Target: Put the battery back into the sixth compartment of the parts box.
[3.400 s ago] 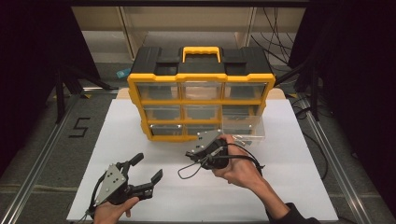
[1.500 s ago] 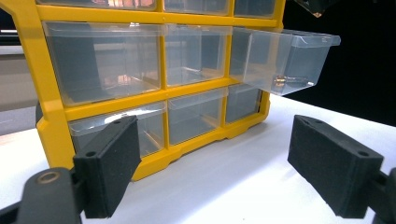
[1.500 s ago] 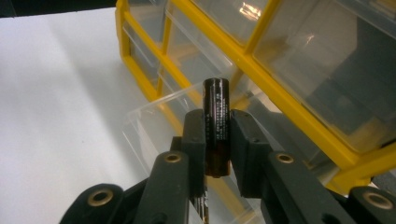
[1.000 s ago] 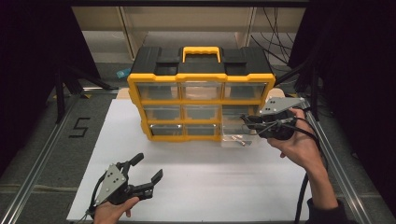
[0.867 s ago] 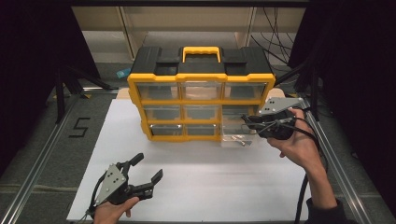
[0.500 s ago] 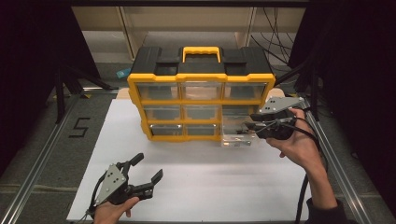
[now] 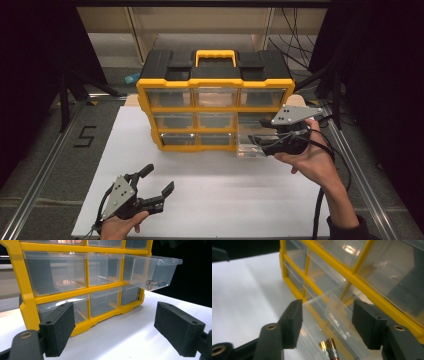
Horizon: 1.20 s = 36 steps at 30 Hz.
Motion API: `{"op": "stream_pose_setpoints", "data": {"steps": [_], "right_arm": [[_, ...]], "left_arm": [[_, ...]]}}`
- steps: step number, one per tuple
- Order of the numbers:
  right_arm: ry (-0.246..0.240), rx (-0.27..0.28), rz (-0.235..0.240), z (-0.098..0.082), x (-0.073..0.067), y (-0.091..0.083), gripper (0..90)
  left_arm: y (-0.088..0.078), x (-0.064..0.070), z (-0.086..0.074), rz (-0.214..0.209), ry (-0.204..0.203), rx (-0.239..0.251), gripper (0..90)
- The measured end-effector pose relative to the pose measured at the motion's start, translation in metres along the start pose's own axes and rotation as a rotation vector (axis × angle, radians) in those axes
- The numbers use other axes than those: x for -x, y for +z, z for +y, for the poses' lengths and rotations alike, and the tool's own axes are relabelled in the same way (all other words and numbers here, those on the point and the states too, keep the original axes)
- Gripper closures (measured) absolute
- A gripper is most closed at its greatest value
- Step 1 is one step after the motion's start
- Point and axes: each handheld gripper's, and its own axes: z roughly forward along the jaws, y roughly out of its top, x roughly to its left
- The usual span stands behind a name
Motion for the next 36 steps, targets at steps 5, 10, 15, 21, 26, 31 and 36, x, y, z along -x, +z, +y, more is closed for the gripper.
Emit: {"op": "stream_pose_setpoints", "data": {"steps": [5, 10, 15, 21, 26, 31, 36], "right_arm": [[0.026, 0.033, -0.001, -0.002, -0.006, 0.002, 35.6], [0.062, 0.085, -0.009, -0.005, -0.012, 0.003, 32.3], [0.085, 0.112, 0.002, -0.011, -0.018, 0.005, 30.5], [0.099, 0.145, -0.002, -0.018, -0.024, 0.007, 28.0], [0.112, 0.174, -0.002, -0.025, -0.03, 0.008, 26.9], [0.13, 0.196, 0.002, -0.031, -0.036, 0.01, 25.7], [0.141, 0.203, 0.008, -0.038, -0.042, 0.011, 25.1]], "left_arm": [[0.0, 0.0, 0.0, 0.0, -0.002, 0.0, 16.4], [0.0, 0.0, 0.0, 0.0, 0.0, -0.001, 16.4], [0.0, 0.0, 0.0, 0.0, 0.0, -0.002, 16.4], [0.0, 0.0, 0.0, -0.001, 0.001, -0.004, 16.4], [0.0, 0.001, 0.0, -0.002, 0.001, -0.005, 16.4], [0.0, 0.001, 0.0, -0.003, 0.001, -0.006, 16.4], [0.0, 0.001, 0.0, -0.004, 0.001, -0.006, 16.4]]}}
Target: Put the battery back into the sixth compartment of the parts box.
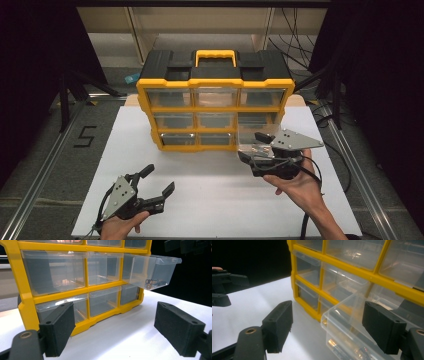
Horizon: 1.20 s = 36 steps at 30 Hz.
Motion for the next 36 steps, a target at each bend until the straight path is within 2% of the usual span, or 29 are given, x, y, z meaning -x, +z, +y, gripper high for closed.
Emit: {"op": "stream_pose_setpoints", "data": {"steps": [7, 11, 12, 16, 17, 19, 20, 26, 28, 29, 33, 35, 36], "right_arm": [[0.021, 0.024, -0.022, -0.01, -0.004, -0.003, 21.9], [0.026, 0.032, -0.019, -0.012, -0.007, -0.008, 21.5], [0.015, 0.047, -0.038, -0.014, -0.007, -0.009, 21.3], [0.022, 0.034, -0.029, -0.02, -0.01, -0.013, 21.1], [0.019, 0.045, -0.043, -0.022, -0.01, -0.013, 21.2], [0.039, 0.047, -0.033, -0.026, -0.011, -0.014, 21.2], [0.044, 0.044, -0.046, -0.028, -0.011, -0.015, 21.1], [0.063, 0.062, -0.043, -0.04, -0.012, -0.018, 21.1], [0.064, 0.083, -0.063, -0.042, -0.012, -0.019, 21.1], [0.068, 0.086, -0.048, -0.044, -0.012, -0.02, 21.0], [0.081, 0.093, -0.048, -0.05, -0.013, -0.02, 20.6], [0.077, 0.071, -0.053, -0.053, -0.013, -0.022, 20.1], [0.085, 0.088, -0.04, -0.055, -0.013, -0.02, 19.9]], "left_arm": [[0.0, 0.0, 0.0, -0.002, 0.0, -0.001, 16.4], [0.0, 0.0, 0.0, -0.003, 0.001, -0.002, 16.4], [0.0, 0.0, 0.0, -0.004, 0.002, -0.003, 16.4], [0.0, 0.001, 0.0, -0.006, 0.002, -0.002, 16.4], [0.0, 0.001, 0.0, -0.006, 0.002, -0.002, 16.4], [0.0, 0.001, 0.0, -0.009, 0.004, -0.002, 16.4], [0.0, 0.001, 0.0, -0.009, 0.005, -0.003, 16.3], [0.0, 0.001, 0.0, -0.01, 0.003, -0.003, 16.4], [0.0, 0.001, 0.0, -0.012, 0.003, -0.003, 16.4], [0.0, 0.001, 0.0, -0.013, 0.003, -0.002, 16.3], [0.0, 0.001, 0.0, -0.015, 0.004, -0.003, 16.3], [0.001, 0.001, 0.0, -0.016, 0.005, -0.003, 16.3], [0.001, 0.001, 0.0, -0.016, 0.005, -0.004, 16.3]]}}
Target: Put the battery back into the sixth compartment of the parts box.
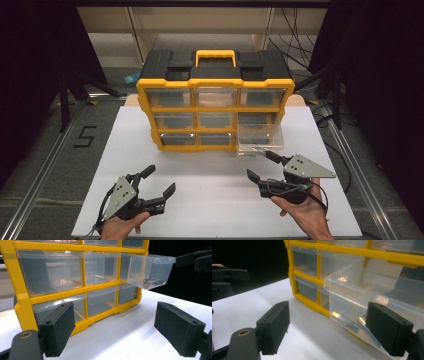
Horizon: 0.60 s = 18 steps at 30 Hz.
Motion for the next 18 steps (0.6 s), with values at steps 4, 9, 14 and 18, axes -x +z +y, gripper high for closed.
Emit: {"op": "stream_pose_setpoints", "data": {"steps": [4, 9, 14, 18], "right_arm": [[0.011, -0.009, -0.004, -0.006, 0.0, -0.001, 19.7], [0.018, 0.025, -0.004, -0.012, -0.001, -0.001, 19.1], [0.027, 0.021, -0.01, -0.016, -0.004, -0.003, 18.2], [0.031, 0.038, -0.005, -0.02, -0.005, -0.003, 17.5]], "left_arm": [[0.0, 0.0, 0.0, -0.002, 0.0, -0.001, 16.3], [0.0, 0.0, 0.0, -0.004, -0.001, -0.003, 16.4], [0.002, 0.001, -0.001, -0.014, -0.007, 0.01, 16.3], [0.001, 0.001, -0.001, -0.006, -0.003, -0.006, 16.3]]}}
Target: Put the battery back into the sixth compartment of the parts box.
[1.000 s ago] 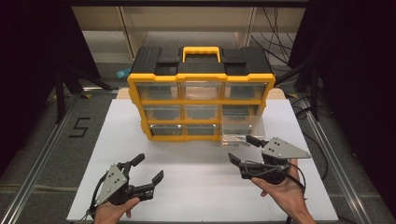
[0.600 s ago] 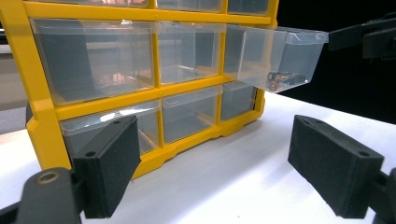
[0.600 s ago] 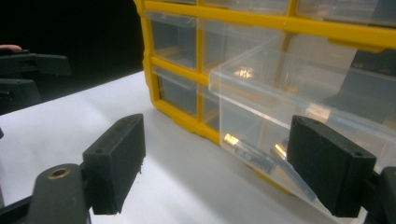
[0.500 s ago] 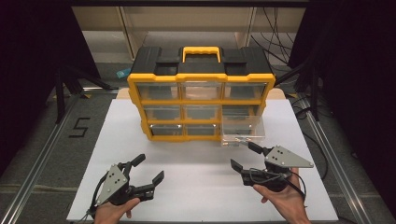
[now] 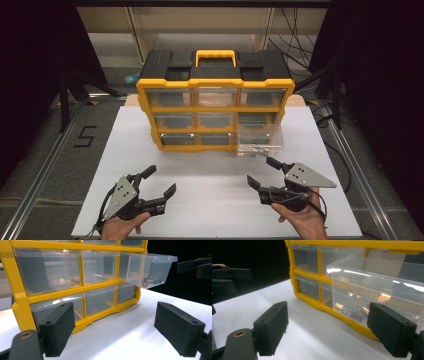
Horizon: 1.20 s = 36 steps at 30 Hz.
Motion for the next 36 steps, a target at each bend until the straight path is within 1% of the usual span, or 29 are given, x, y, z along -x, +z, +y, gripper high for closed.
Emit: {"op": "stream_pose_setpoints", "data": {"steps": [1, 2, 3, 4, 5, 7, 8, 9, 11, 13, 14, 16, 17, 18, 19, 22, 24, 25, 28, 29, 31, 32, 36], "right_arm": [[0.001, -0.002, 0.0, -0.001, 0.0, 0.0, 17.2], [-0.002, -0.007, -0.011, -0.001, -0.001, -0.001, 17.1], [0.0, 0.0, -0.004, -0.002, -0.001, 0.0, 17.1], [-0.003, -0.01, -0.006, -0.003, -0.001, -0.001, 17.0], [0.0, -0.013, 0.003, -0.003, -0.001, -0.001, 17.0], [0.0, -0.015, -0.003, -0.004, -0.001, -0.001, 16.8], [-0.003, -0.01, 0.0, -0.005, -0.001, -0.002, 16.8], [-0.001, -0.003, -0.009, -0.006, -0.001, -0.002, 16.8], [0.003, -0.002, -0.002, -0.007, 0.0, -0.002, 16.7], [0.009, -0.005, -0.004, -0.008, 0.0, -0.003, 16.5], [0.01, 0.005, -0.012, -0.009, 0.0, -0.004, 16.3], [0.013, 0.003, -0.009, -0.01, 0.0, -0.006, 16.0], [0.012, -0.006, -0.012, -0.011, 0.001, -0.007, 16.0], [0.01, 0.0, -0.023, -0.012, 0.001, -0.008, 16.0], [0.016, -0.005, -0.022, -0.012, 0.001, -0.008, 15.9], [0.012, 0.009, -0.027, -0.012, 0.0, -0.008, 16.0], [0.012, 0.009, -0.022, -0.012, 0.0, -0.008, 16.0], [0.022, 0.004, -0.02, -0.012, -0.001, -0.008, 16.0], [0.018, 0.002, -0.015, -0.013, 0.0, -0.007, 16.0], [0.018, -0.004, -0.007, -0.013, 0.0, -0.007, 16.0], [0.013, 0.001, -0.008, -0.014, 0.0, -0.006, 16.0], [0.012, -0.009, -0.012, -0.013, 0.0, -0.007, 16.0], [0.018, -0.013, -0.006, -0.014, 0.0, -0.006, 16.0]], "left_arm": [[0.0, 0.0, 0.0, -0.001, 0.001, 0.0, 16.3], [0.0, 0.0, 0.0, -0.001, 0.001, -0.001, 16.3], [0.0, 0.0, 0.0, -0.001, 0.002, -0.001, 16.3], [0.0, 0.0, 0.0, -0.001, 0.002, -0.001, 16.3], [0.0, 0.0, 0.0, -0.001, 0.001, -0.001, 16.3], [0.0, 0.0, 0.0, -0.001, 0.002, -0.002, 16.4], [0.0, 0.0, 0.0, -0.001, 0.002, -0.002, 16.3], [0.0, 0.0, 0.0, -0.001, 0.003, -0.003, 16.3], [0.0, 0.0, 0.0, -0.003, 0.003, -0.003, 16.3], [0.0, 0.0, 0.0, -0.003, 0.002, -0.004, 16.4], [0.0, 0.0, 0.0, -0.005, 0.006, -0.005, 16.4], [0.0, 0.0, 0.0, -0.005, 0.002, -0.007, 16.4], [0.0, 0.0, -0.001, -0.005, 0.002, -0.008, 16.4], [0.0, 0.0, -0.001, -0.006, 0.002, -0.009, 16.4], [0.0, 0.0, -0.001, -0.006, 0.002, -0.009, 16.4], [0.0, 0.001, -0.001, -0.006, 0.003, -0.009, 16.4], [0.0, 0.001, -0.001, -0.006, 0.002, -0.009, 16.4], [0.0, 0.0, -0.001, -0.007, 0.002, -0.009, 16.3], [0.0, 0.0, -0.001, -0.006, 0.002, -0.008, 16.4], [0.0, 0.0, -0.001, -0.006, 0.002, -0.009, 16.4], [0.0, 0.0, -0.001, -0.006, 0.002, -0.009, 16.4], [0.0, 0.0, -0.001, -0.006, 0.002, -0.009, 16.3], [0.0, 0.0, -0.001, -0.006, 0.002, -0.009, 16.4]]}}
